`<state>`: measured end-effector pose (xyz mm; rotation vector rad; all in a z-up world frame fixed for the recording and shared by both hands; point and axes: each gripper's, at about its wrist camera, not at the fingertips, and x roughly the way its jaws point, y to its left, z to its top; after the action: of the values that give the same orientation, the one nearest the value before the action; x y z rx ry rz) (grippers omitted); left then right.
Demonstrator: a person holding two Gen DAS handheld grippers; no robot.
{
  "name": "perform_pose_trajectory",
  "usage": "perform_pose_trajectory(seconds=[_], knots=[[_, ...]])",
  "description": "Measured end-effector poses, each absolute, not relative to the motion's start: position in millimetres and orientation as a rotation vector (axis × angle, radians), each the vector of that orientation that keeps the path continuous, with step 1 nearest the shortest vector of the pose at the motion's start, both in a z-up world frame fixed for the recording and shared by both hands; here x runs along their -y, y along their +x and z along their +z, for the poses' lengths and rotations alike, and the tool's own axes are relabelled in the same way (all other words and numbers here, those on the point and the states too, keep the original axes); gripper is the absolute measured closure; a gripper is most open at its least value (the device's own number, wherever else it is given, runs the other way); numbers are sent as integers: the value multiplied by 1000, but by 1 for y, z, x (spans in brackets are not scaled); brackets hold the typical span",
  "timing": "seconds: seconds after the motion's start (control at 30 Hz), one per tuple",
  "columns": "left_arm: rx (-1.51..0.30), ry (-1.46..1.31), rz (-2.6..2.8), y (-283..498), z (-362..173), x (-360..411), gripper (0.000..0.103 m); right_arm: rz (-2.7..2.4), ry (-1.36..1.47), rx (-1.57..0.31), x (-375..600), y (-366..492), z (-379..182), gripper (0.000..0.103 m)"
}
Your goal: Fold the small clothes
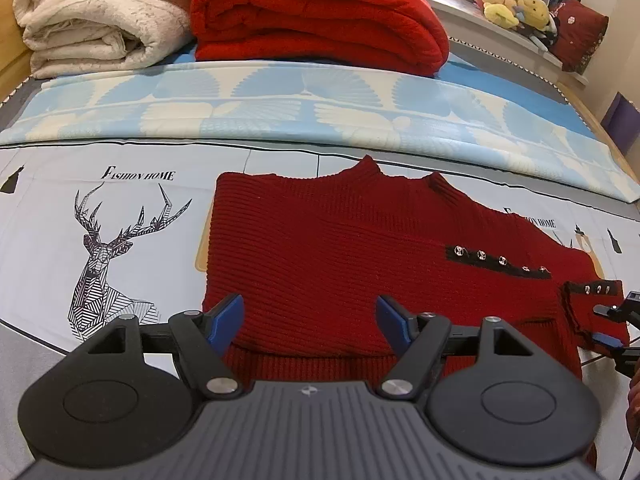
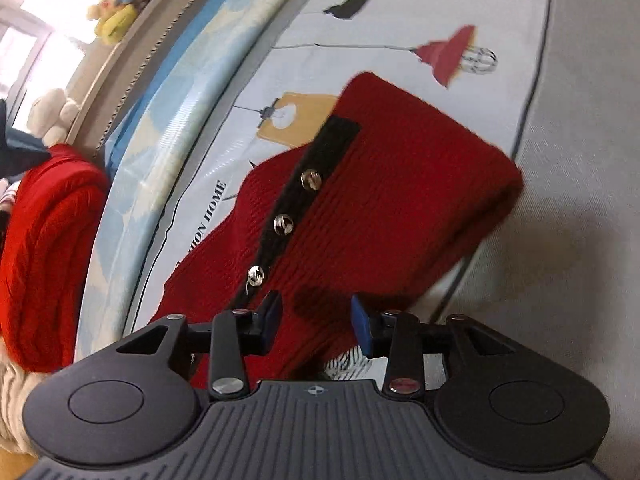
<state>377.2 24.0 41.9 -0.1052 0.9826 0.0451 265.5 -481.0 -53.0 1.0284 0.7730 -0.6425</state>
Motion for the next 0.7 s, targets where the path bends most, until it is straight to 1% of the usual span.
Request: perform_pose_trajectory(seconds=[0.17,0.27,0.33,0.37,0.4,0.43,0.57,0.7], knots=[[-987,-107,51,377,41,-25,25,-625,1085,-804,474,266,-61,61],[-980,-120,50,376,44,-27,25,-632,1063,-793,471,268,-61,62],[-977,-127,51,376,45,-29,24,-651,1037,-784,469,269,-58,76],[-977,-128,51,376,46,-30,24,-661,1029,-779,468,269,-57,81],[-978,-127,51,375,46,-31,24,-667,1021,-771,467,269,-56,91],[-980,-126,50,375,46,-32,24,-679,1011,-753,464,268,-51,95],[-984,-140,46,372,47,-39,24,-665,931,-647,445,271,-20,97],[-1019,-265,13,372,42,-50,24,-499,931,-556,411,271,11,98]])
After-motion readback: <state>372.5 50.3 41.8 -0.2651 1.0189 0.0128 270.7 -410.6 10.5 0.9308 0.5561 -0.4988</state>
